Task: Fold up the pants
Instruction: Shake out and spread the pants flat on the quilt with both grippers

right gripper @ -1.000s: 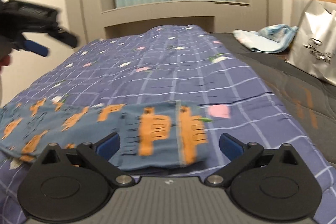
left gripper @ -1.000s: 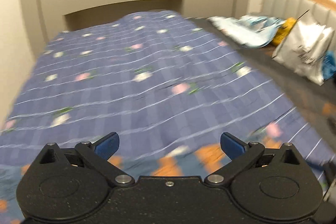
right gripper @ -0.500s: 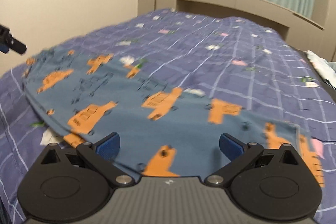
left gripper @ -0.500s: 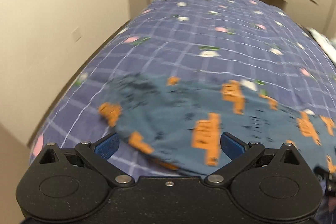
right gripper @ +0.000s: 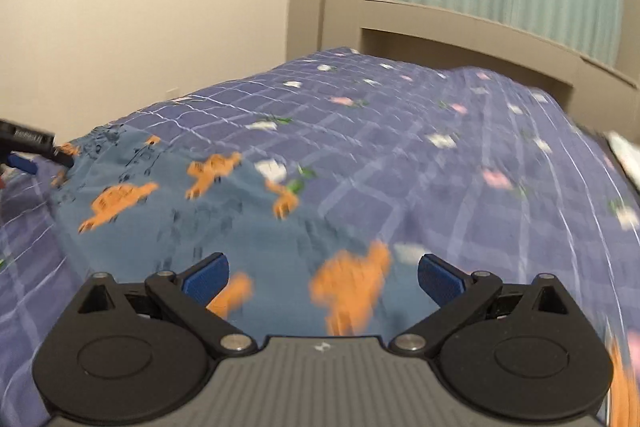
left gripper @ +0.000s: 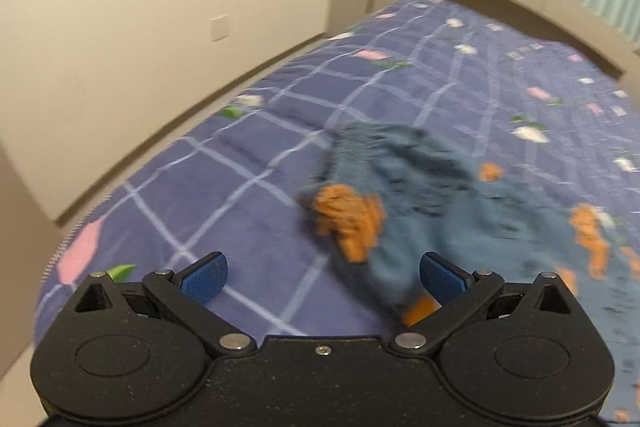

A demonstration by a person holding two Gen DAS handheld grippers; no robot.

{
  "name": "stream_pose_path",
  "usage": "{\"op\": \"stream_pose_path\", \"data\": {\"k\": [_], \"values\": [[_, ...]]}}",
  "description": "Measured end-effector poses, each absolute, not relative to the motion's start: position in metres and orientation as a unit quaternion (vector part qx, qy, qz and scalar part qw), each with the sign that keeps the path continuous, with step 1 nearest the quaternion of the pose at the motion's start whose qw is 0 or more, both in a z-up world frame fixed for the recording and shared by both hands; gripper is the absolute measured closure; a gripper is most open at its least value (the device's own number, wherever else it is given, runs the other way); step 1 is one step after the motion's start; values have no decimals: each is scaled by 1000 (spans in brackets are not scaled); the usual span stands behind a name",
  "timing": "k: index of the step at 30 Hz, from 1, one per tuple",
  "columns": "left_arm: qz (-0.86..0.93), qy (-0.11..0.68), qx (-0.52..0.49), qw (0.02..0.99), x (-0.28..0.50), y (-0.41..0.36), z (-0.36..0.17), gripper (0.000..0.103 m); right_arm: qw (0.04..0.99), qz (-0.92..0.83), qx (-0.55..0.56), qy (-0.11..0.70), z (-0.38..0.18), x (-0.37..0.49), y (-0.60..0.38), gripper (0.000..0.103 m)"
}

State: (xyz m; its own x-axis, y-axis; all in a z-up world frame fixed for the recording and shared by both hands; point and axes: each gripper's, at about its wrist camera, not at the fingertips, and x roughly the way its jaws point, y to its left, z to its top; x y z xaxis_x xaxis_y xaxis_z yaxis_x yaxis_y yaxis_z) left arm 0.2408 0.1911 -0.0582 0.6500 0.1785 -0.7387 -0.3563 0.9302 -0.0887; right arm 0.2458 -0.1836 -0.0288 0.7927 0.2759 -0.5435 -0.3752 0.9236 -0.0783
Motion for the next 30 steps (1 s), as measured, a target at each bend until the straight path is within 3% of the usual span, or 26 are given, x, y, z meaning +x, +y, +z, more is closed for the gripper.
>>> {"op": "stream_pose_path", "data": {"k": [7,10,15,23,30], "values": [[143,380,-93,909,226,200,-68,1,914,234,-139,302,-44,365,-95,0],[137,381,-89,910,227,201,-67,1,898,245,-160,330,-62,386,-73,0],[138,382,-82,910,226,198,-68,1,911,211,-165,312,-72,401,-72,0],[147,377,-85,911,218,180,-46,1,932,181,-143,281,-41,355,-118,0],[103,349,-57,930,206,122,-24,1,928,155,-129,314,-44,261,-172,0]]}}
